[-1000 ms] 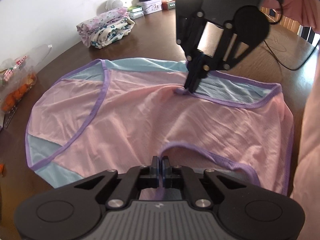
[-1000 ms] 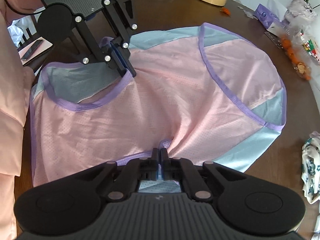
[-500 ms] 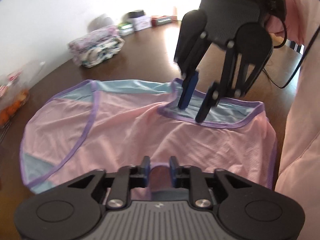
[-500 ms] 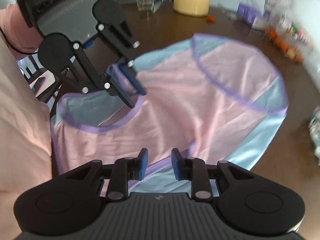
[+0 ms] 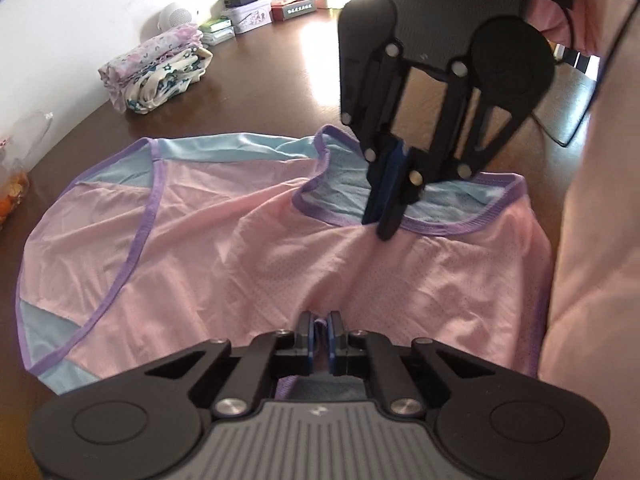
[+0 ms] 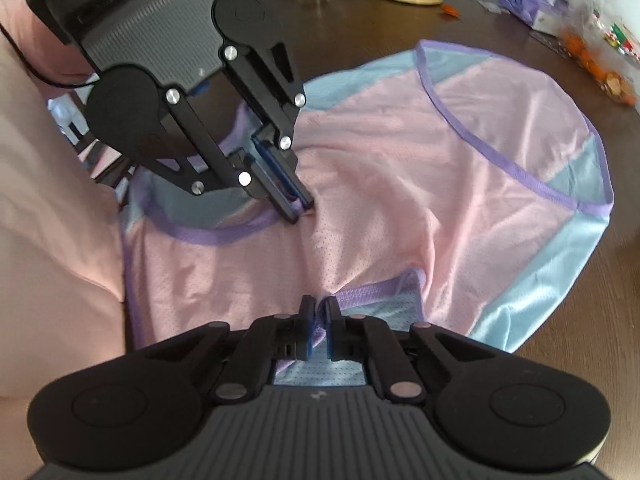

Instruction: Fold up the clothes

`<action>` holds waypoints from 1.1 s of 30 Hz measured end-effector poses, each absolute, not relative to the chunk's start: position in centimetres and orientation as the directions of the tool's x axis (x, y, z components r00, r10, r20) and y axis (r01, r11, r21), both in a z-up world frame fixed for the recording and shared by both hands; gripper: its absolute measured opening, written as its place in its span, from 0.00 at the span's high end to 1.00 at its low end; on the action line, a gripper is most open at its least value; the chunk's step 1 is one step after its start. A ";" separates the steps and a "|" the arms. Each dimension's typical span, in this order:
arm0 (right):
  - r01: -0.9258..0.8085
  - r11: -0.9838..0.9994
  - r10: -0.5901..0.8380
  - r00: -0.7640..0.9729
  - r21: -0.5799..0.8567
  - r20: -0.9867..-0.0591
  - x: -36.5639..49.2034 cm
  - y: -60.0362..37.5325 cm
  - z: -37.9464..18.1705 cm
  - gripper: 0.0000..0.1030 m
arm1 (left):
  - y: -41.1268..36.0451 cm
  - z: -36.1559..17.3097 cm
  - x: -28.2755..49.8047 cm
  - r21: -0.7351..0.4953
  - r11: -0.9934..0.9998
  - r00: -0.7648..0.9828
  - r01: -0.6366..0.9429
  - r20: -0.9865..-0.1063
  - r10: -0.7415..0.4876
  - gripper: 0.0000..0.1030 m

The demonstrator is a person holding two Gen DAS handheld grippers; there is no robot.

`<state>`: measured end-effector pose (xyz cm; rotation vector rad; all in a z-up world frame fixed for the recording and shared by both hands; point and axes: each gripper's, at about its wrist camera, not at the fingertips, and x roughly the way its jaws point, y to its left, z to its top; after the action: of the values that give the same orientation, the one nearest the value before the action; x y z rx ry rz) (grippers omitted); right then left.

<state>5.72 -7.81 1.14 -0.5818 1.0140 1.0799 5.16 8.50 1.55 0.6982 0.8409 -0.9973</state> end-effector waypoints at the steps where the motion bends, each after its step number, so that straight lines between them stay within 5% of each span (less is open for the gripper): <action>1: -0.919 0.388 0.449 0.118 0.075 -0.886 5.5 -7.8 1.4 0.95 | 8.7 1.6 4.8 0.119 0.387 0.293 0.914 -0.854 -0.429 0.95; 8: -0.927 0.363 0.425 0.078 0.091 -0.902 3.9 -7.2 0.7 0.92 | 9.4 1.7 2.7 0.109 0.408 0.295 0.907 -0.854 -0.428 0.91; 12: -0.899 0.432 0.454 0.148 0.071 -0.879 3.5 -8.3 1.8 0.72 | 10.0 2.9 2.2 0.123 0.461 0.351 0.879 -0.822 -0.449 0.82; 17: -0.863 0.499 0.466 0.191 0.078 -0.864 1.8 -10.2 2.7 0.72 | 10.2 3.5 1.5 0.129 0.499 0.386 0.857 -0.802 -0.455 0.72; 33: -0.831 0.556 0.411 0.260 0.015 -0.874 -4.5 -10.9 2.0 0.61 | 9.9 1.8 -3.7 0.071 0.567 0.357 0.821 -0.838 -0.412 0.69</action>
<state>-4.48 -10.95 1.97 -0.5076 0.9806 0.8915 -3.69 9.91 1.78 0.5385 0.8820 -0.8472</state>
